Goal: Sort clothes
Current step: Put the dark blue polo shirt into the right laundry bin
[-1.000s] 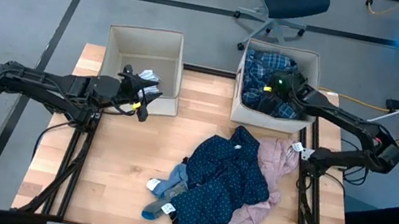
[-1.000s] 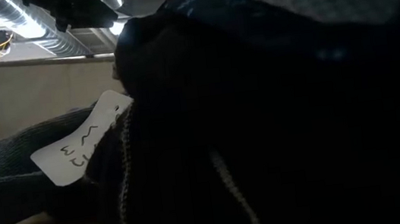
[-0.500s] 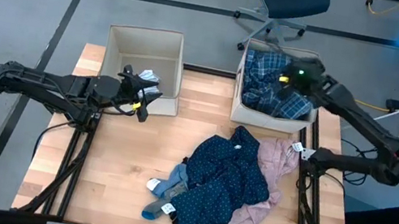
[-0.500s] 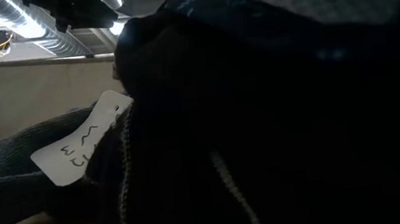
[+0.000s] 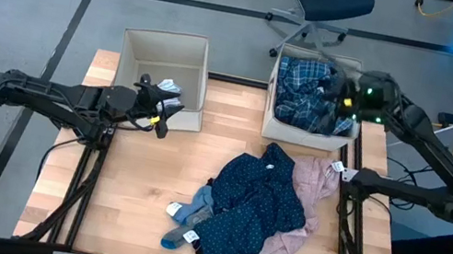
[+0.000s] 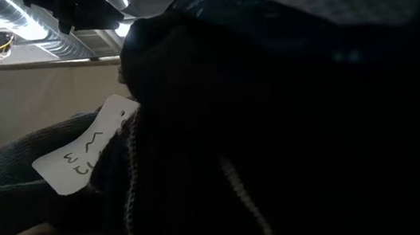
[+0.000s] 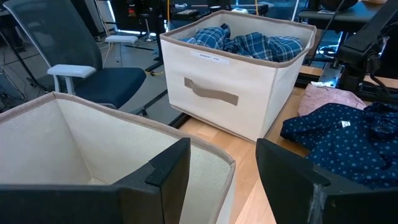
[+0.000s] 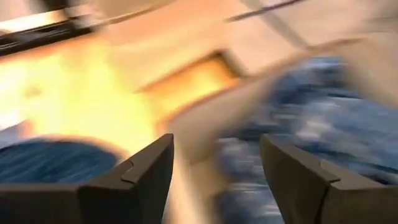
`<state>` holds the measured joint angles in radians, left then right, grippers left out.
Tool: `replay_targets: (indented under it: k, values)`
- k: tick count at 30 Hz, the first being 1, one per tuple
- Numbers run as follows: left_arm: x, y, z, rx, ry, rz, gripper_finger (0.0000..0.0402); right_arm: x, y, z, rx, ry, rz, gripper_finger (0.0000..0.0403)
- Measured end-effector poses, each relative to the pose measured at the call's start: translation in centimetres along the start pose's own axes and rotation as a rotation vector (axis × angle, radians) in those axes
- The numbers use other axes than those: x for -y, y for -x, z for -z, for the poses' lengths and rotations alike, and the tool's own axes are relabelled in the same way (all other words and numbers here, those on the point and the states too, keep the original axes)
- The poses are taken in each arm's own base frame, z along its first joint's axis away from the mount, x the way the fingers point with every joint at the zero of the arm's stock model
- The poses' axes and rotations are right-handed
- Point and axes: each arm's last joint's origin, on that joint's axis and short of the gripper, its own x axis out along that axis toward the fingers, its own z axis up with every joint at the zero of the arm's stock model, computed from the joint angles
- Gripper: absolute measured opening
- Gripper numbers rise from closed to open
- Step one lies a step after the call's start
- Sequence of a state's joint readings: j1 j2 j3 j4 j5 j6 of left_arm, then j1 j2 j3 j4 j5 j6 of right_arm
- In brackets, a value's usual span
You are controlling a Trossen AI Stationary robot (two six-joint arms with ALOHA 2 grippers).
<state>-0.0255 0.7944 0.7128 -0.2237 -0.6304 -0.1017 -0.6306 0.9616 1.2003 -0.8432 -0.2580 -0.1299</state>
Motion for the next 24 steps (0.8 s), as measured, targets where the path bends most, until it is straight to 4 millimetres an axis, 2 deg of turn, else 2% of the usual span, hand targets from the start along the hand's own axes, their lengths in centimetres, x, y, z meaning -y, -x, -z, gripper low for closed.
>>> replay_targets:
  k: [5, 10, 17, 24]
  values:
    - [0.0, 0.0, 0.0, 0.0, 0.0, 0.0, 0.0175, -3.5, -0.7, 0.1, -0.034, 0.084, -0.184, 0.0238]
    - [0.0, 0.0, 0.0, 0.0, 0.003, 0.0, 0.0175, -7.0, -2.2, 1.2, -0.039, 0.16, -0.336, 0.0238]
    - [0.0, 0.0, 0.0, 0.0, 0.007, 0.001, 0.0175, -11.1, -4.8, 3.8, -0.016, 0.227, -0.49, 0.0238]
    - [0.0, 0.0, 0.0, 0.001, 0.008, 0.0, 0.0175, -14.9, -8.3, 6.4, -0.072, 0.277, -0.599, 0.0238]
